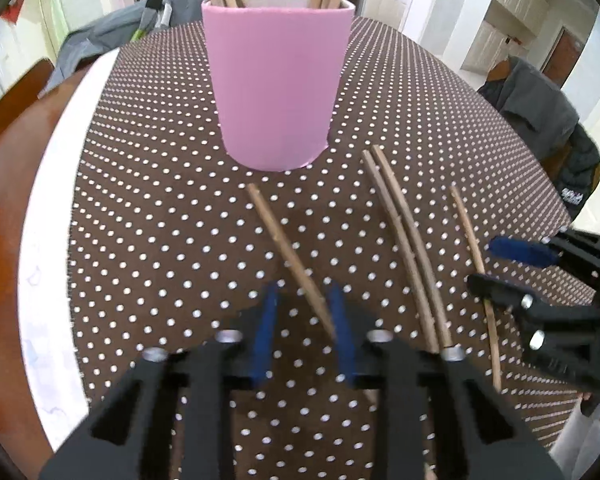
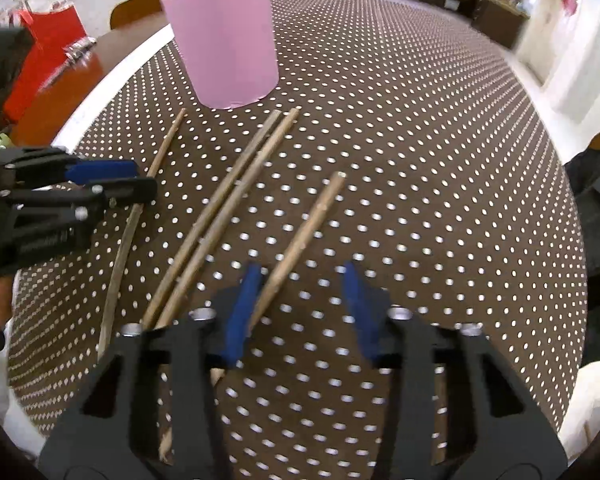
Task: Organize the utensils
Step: 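Move both open tools back down over the chopsticks on the cloth, then grasp a chopstick with the right tool while the left tool grasps another, lift both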
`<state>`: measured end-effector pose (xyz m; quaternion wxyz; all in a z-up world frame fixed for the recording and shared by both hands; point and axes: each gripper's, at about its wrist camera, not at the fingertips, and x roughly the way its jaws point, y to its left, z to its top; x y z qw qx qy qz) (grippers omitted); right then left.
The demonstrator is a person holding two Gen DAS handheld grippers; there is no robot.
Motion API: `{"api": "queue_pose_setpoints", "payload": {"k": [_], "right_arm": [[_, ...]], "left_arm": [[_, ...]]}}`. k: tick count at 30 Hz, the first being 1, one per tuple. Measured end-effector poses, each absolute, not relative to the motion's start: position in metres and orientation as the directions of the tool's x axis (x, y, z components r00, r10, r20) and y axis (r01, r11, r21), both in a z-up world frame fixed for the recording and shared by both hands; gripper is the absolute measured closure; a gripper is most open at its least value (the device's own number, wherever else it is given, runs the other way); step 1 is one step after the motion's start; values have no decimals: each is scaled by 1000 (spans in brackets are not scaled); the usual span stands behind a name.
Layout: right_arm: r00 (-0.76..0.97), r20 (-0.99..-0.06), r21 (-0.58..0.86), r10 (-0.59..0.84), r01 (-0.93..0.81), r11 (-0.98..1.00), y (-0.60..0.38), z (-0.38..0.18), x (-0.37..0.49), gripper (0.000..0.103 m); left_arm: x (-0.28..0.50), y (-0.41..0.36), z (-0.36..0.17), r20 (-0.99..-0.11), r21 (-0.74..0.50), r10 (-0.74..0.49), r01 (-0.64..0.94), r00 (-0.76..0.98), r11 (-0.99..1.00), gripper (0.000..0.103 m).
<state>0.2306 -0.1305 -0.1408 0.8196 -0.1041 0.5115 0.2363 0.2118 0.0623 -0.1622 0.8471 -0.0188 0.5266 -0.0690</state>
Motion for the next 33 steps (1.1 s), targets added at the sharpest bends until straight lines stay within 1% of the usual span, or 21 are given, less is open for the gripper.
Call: {"api": "queue_pose_setpoints", "payload": {"k": [1,2,4,8,10,16,21,24,28,33], "right_arm": [[348,-891,93,292,-489,867,-137,-140,235,83],[323,-893,129,314,-484,865,-143,-140,239,86],[305,-895,152,325,-478,865,-149,-141,245,96],[290,-889,193,354,-465,864,-156,-142,249,97],[291,-883,211,370,-458,864,-159,-143,250,97],[323,-839,267,437,-455,849,-185,-139,248,97],[434,-738,304,517,-469,829,-196,-108,241,97],[494,-674,308,549,-487,817,-197,-87,235,97],[549,-591,320,590,-512,797,-197,-63,229,97],[614,-488,332,620,-527,782,-196,-42,231,97]], "left_arm": [[213,63,-162,-890,-113,-142,92,434,989,91],[215,63,-162,-889,-119,-146,88,434,989,92],[215,59,-162,-887,-119,-145,87,439,989,93],[213,48,-160,-883,-127,-163,112,439,986,97],[210,39,-157,-877,-110,-156,127,455,986,97],[194,28,-127,-816,-104,-171,151,552,983,97],[180,24,-92,-729,-127,-210,172,651,977,97],[171,27,-65,-651,-170,-243,175,719,970,97],[164,31,-40,-571,-201,-275,194,774,960,97],[158,30,-17,-501,-210,-297,218,813,953,97]]}}
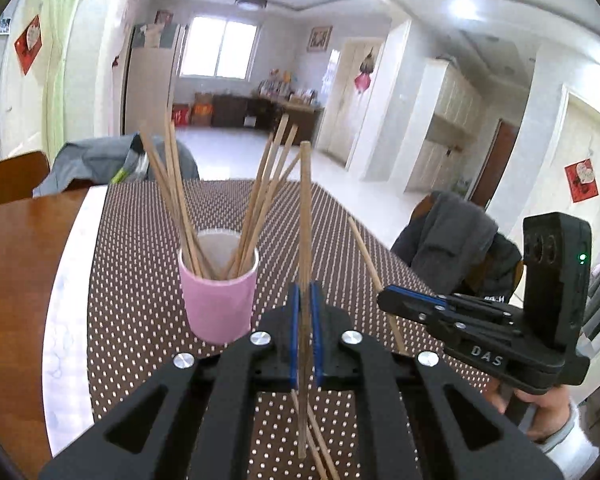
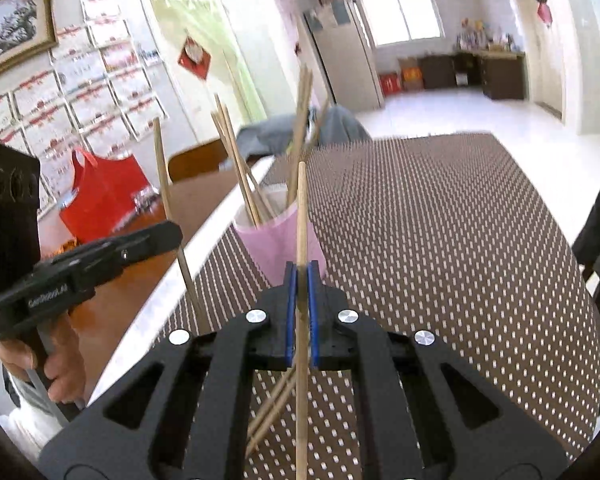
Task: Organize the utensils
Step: 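Grasp a chopstick with the right tool while the left tool grasps another, lift both, then carry both held chopsticks above the pink cup and lower them in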
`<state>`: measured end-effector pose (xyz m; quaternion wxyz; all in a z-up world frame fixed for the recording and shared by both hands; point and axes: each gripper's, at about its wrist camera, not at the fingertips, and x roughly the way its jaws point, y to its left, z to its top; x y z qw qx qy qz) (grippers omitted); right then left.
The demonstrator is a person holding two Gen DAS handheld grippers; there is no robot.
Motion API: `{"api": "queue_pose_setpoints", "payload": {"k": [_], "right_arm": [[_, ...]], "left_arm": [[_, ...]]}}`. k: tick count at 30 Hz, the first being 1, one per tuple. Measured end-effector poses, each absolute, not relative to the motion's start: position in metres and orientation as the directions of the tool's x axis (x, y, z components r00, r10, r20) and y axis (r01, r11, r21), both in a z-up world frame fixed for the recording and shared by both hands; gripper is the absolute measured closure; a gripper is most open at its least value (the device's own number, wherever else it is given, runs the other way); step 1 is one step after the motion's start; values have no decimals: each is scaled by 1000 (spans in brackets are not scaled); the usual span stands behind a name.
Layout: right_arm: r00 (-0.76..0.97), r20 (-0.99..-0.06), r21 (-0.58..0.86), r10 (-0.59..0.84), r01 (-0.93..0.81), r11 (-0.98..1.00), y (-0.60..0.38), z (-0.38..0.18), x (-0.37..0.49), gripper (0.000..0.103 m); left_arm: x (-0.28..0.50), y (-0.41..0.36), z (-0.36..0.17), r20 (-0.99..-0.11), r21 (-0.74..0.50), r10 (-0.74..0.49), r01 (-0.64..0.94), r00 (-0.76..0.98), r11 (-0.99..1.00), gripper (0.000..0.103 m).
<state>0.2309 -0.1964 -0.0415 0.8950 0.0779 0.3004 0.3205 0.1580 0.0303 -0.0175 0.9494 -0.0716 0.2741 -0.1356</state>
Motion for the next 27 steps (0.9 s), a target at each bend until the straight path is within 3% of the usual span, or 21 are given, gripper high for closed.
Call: {"api": "queue_pose_setpoints", "payload": {"k": [14,27], "right_arm": [[781,-141,272,608,-560,782,-143,13,240,97],[833,65,252,549,-546,799,-98,19,268,97]], "left_arm": [[165,67,37,-275,-216,-224,167,935,962,97],[180,73,60,-139,-185,-119,92,983,978,97]]}}
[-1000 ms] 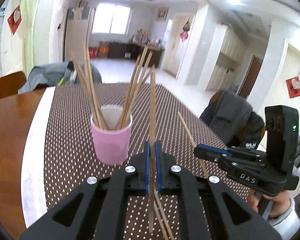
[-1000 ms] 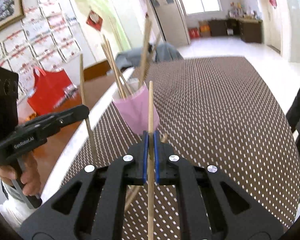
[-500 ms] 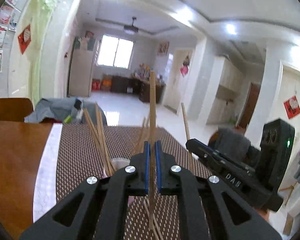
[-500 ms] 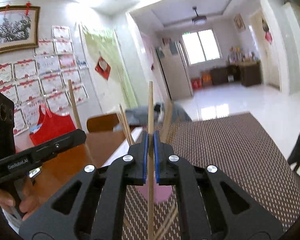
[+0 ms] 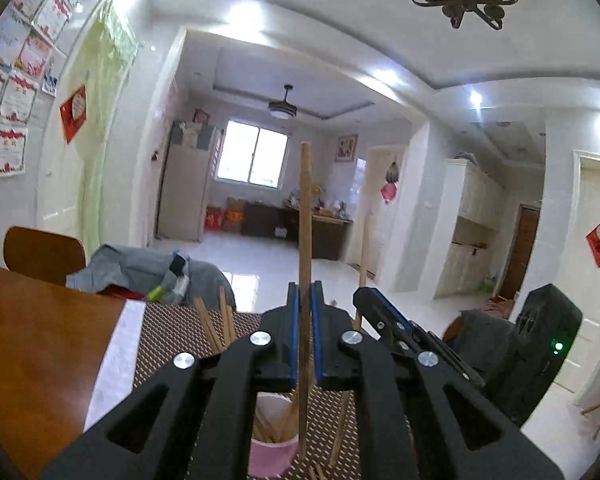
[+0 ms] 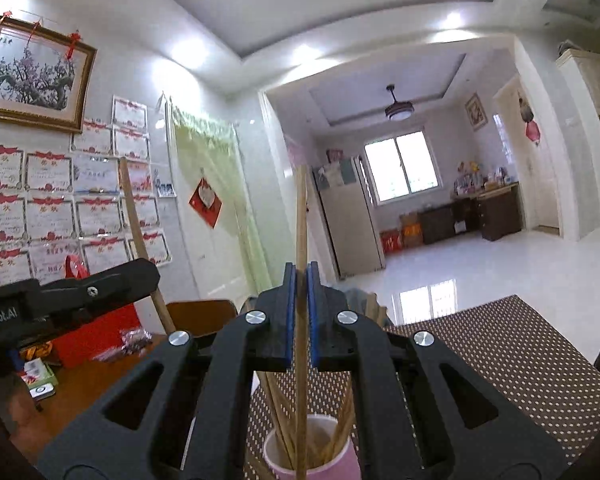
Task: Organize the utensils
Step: 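Carry both held chopsticks above the pink cup and lower them in, then open the left tool over the cup while the right tool releases its chopstick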
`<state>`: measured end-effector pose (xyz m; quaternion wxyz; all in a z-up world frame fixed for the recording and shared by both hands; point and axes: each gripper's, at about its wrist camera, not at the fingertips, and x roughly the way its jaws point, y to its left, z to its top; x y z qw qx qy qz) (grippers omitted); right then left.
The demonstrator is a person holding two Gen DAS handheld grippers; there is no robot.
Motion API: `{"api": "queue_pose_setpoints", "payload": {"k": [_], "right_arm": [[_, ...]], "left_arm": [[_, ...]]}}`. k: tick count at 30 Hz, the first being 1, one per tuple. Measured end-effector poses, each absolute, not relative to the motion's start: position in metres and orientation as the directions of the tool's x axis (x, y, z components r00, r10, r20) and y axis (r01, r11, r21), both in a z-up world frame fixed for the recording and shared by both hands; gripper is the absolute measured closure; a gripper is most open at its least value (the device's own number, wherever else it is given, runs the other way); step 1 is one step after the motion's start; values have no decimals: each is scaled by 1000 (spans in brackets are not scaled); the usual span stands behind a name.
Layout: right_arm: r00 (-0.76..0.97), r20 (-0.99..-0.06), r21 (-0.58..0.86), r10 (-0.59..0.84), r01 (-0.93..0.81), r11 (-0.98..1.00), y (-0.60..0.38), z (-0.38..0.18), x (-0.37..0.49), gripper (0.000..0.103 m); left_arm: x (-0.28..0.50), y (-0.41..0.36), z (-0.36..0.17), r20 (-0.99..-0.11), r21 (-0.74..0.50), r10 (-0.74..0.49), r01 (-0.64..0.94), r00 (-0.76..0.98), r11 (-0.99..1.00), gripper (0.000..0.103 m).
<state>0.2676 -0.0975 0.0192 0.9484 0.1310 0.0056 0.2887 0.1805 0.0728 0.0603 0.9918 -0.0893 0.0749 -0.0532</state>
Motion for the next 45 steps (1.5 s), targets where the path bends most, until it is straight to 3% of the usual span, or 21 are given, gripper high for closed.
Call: {"api": "queue_pose_setpoints", "payload": {"k": [8,24,26,28,45], "right_arm": [[838,106,257,536,-544,799,-86,14,279,97],[859,119,273,497,-510,816,-83,5,288,97],[862,114,268,494,-506,820,-82,4,289,96],[862,105,275,496,-505,818,-81,4,290,96],[856,17,232,517,-506,830,-78,-10,279,97]], "left_arm": [[195,76,61,-98,-154,-66,50,993,987,97],[231,86,21,-232,-189,-106,62,967,980,96],[231,86,21,-235,-183,-91,48,968,982,91],[229,88,22,-233,-177,-70,29,970,984,79],[210,101,17,-295,-55,76,-96,952,994,59]]}}
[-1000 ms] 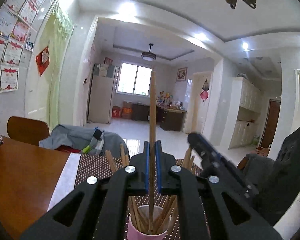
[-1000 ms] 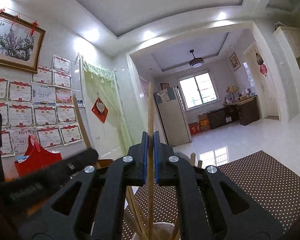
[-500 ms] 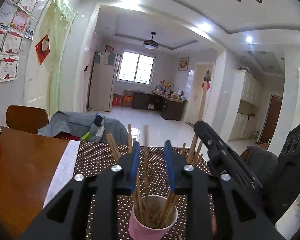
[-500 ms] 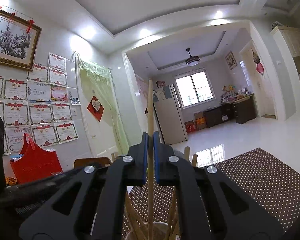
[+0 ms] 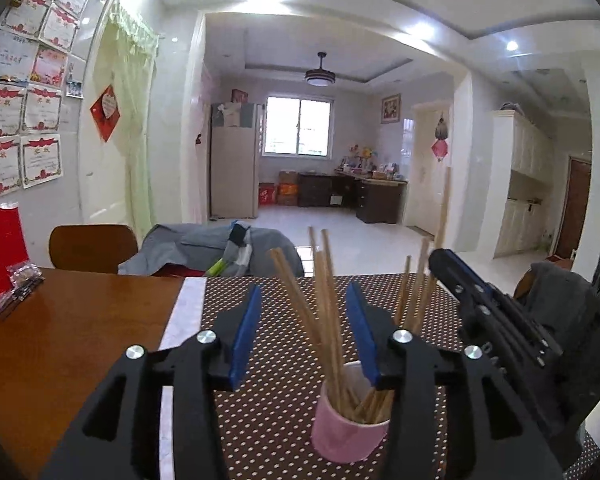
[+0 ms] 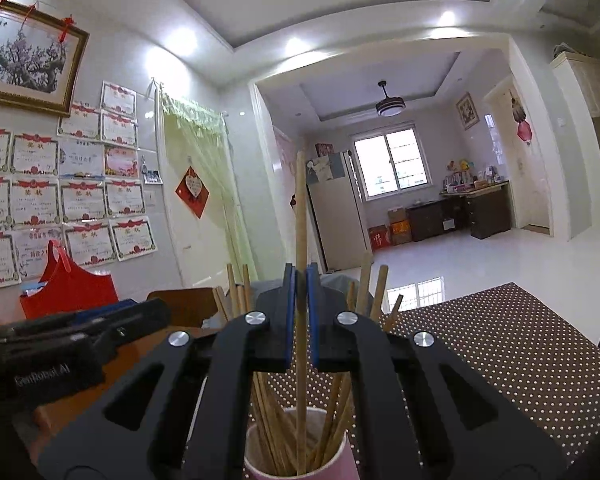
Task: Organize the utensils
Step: 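Open the left tool over the cup while the right tool releases its chopstick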
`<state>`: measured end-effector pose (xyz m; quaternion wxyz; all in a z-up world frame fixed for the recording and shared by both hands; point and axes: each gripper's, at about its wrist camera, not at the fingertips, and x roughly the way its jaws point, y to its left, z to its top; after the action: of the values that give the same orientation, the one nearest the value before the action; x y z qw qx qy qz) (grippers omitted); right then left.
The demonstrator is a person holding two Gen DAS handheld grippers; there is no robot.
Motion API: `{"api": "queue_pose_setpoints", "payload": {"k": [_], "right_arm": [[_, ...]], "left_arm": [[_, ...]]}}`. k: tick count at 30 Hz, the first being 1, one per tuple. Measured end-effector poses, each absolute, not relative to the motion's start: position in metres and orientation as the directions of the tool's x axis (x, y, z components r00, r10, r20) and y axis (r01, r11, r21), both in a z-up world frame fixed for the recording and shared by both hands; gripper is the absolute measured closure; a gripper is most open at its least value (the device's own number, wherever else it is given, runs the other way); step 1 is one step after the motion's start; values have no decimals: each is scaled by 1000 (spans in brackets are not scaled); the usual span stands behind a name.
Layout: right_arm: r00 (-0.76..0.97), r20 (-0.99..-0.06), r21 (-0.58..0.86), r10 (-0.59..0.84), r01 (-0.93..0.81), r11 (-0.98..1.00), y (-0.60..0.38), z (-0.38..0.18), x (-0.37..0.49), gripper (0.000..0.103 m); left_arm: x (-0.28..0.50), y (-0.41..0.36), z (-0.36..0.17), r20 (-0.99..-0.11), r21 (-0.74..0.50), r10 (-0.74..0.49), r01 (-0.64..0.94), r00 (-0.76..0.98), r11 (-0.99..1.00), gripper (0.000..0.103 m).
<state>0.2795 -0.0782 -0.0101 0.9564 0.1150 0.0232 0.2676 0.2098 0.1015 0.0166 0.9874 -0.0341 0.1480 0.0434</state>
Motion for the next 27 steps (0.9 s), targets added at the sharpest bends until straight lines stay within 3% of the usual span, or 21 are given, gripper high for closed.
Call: {"api": "queue_pose_setpoints", "payload": {"k": [27], "right_arm": [[850,-163,135,501,-484,865,-73,-41,257,96]], "left_arm": [[194,103,-8,-391,-87,56,-97,919,991,54]]}}
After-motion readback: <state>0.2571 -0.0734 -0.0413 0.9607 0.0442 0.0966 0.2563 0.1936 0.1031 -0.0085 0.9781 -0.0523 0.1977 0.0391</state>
